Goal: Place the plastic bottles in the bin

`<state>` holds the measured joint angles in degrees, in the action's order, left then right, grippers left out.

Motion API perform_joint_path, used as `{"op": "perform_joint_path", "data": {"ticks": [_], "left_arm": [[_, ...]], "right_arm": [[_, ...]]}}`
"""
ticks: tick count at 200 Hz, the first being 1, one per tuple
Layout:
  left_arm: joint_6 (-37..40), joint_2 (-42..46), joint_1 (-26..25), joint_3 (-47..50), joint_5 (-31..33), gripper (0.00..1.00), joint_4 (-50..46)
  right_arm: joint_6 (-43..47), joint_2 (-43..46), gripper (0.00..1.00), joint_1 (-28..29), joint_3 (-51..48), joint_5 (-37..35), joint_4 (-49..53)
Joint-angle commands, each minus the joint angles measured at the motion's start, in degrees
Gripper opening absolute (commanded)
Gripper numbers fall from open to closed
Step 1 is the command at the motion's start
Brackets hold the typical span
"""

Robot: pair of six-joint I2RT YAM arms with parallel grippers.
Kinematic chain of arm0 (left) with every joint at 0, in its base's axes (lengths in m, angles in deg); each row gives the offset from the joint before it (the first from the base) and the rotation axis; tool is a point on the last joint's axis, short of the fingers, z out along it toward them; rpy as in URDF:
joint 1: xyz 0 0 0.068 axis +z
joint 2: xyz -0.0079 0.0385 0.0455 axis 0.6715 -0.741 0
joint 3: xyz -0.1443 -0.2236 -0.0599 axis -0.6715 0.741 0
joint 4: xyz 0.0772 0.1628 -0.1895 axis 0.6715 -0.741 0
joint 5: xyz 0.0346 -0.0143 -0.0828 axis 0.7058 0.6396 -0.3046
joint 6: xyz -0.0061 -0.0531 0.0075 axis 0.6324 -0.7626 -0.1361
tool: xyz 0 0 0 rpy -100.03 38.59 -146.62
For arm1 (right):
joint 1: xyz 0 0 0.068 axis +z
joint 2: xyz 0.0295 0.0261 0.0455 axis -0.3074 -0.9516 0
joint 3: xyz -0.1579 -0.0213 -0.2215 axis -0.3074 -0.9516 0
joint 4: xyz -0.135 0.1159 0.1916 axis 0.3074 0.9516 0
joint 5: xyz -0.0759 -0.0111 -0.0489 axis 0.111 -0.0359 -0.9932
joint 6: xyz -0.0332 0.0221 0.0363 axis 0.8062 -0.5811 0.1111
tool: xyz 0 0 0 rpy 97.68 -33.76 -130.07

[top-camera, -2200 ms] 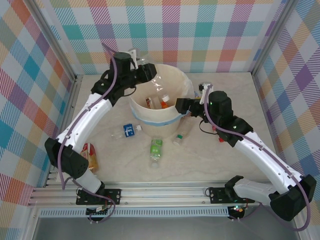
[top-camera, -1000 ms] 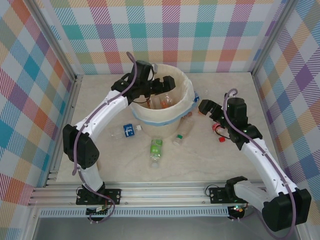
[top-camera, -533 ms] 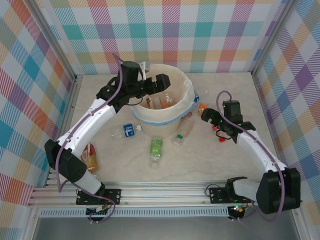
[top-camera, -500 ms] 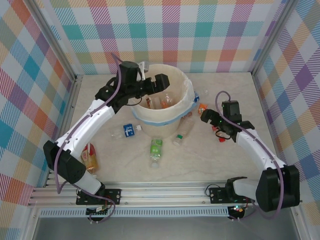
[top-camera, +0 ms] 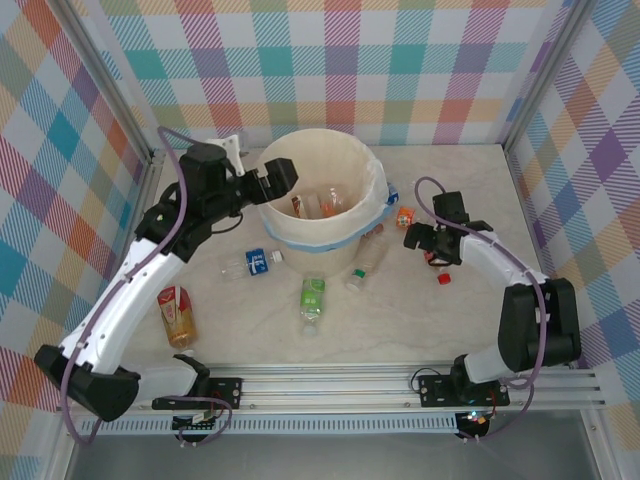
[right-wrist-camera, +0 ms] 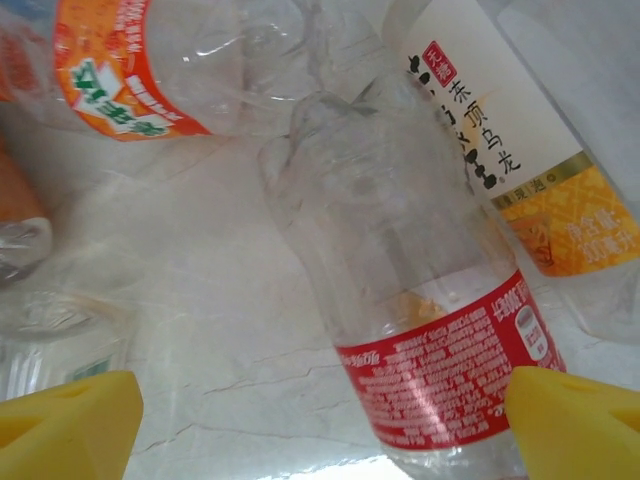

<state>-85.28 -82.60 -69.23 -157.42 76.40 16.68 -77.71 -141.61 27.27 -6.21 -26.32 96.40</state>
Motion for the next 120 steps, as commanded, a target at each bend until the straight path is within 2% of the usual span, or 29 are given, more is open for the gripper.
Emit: {"op": "perform_joint_path", "data": {"ticks": [1, 48, 93, 120], "left_arm": [[2.9, 4.2, 0.5, 2.3, 4.8, 1.00, -2.3], [2.2, 9.5, 1.5, 5.6, 12.8, 1.00, -6.8], [-0.1, 11.8, 4.0, 10.4, 15.7, 1.00, -8.1], [-2.2, 12.8, 6.0, 14.1, 15.7, 1.00, -7.6]], "right_arm": [[2.1, -2.4, 0.92, -0.2, 2.7, -3.2, 2.1], [4.4, -9.9, 0.91, -0.2, 7.7, -5.4, 6.4], [7.0, -15.2, 0.87, -0.2, 10.4, -6.0, 8.6], [7.9, -16.9, 0.80, 0.1, 10.6, -2.9, 7.4]]}}
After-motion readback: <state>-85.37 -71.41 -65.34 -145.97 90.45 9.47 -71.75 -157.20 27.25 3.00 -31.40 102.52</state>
